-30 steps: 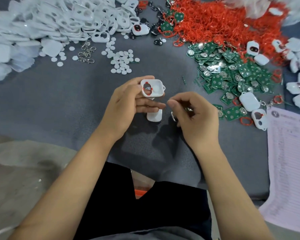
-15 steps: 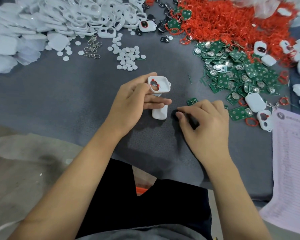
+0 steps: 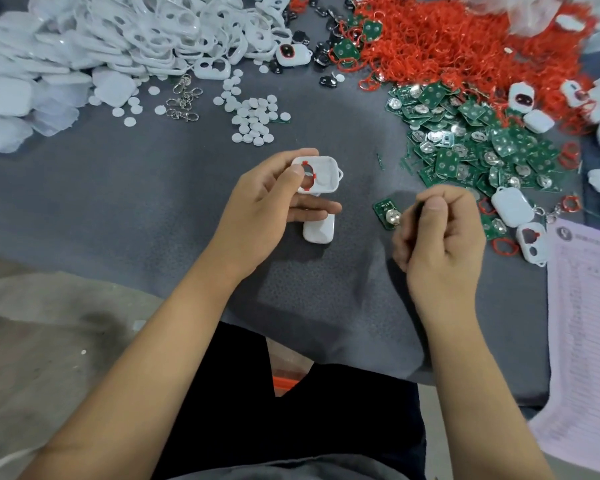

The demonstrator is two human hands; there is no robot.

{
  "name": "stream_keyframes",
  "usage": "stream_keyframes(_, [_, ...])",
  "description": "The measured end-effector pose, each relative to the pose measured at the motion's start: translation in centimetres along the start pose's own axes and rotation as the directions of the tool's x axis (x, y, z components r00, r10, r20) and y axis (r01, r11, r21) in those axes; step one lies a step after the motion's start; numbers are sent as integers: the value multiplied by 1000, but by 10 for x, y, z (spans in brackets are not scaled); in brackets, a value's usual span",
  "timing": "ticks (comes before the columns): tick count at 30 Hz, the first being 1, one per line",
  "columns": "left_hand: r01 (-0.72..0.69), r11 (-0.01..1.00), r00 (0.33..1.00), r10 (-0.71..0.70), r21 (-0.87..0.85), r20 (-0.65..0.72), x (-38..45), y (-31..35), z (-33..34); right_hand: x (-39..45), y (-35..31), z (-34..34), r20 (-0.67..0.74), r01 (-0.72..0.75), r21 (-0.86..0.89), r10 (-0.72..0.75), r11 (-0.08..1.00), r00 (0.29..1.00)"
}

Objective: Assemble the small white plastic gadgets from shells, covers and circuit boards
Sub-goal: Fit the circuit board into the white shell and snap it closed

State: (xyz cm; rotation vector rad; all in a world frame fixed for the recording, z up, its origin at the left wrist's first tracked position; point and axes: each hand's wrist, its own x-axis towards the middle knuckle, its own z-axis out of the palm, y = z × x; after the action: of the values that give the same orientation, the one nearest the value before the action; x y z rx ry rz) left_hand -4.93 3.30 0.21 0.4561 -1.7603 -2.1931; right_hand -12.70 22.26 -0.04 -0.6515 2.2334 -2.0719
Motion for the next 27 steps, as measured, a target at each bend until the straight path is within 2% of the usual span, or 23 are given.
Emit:
stream_keyframes(2, [4,1000,1000,-4,-14,-8,0,0,0,12,0,6,3,-56,29,56,998,998])
stream_keyframes(5, [28,996,999,-30,-81,-16,2,0,0,41,-2,19,58,-64,48,61,997,996])
stream_keyframes(9, [131,968,991,-130,-213,18,11,6,-3,88,-2,43,138,-74,65,64,995,988])
stream_keyframes(13, [200,925,980,-189,-323,66,21,8,-8,114,6,61,119,-100,112,87,989,989])
stream_keyframes(18, [70,913,997,-75,-402,2,41,12,-4,123,18,62,106,-105,147,90,984,990])
stream_keyframes(23, [58,925,998,-66,-375,-8,68,18,6,122,21,52,159,-159,259,120,953,980])
stream_keyframes(27, [23,943,999,-33,-331,-25,73,11,9,116,20,48,142,-171,306,133,936,981])
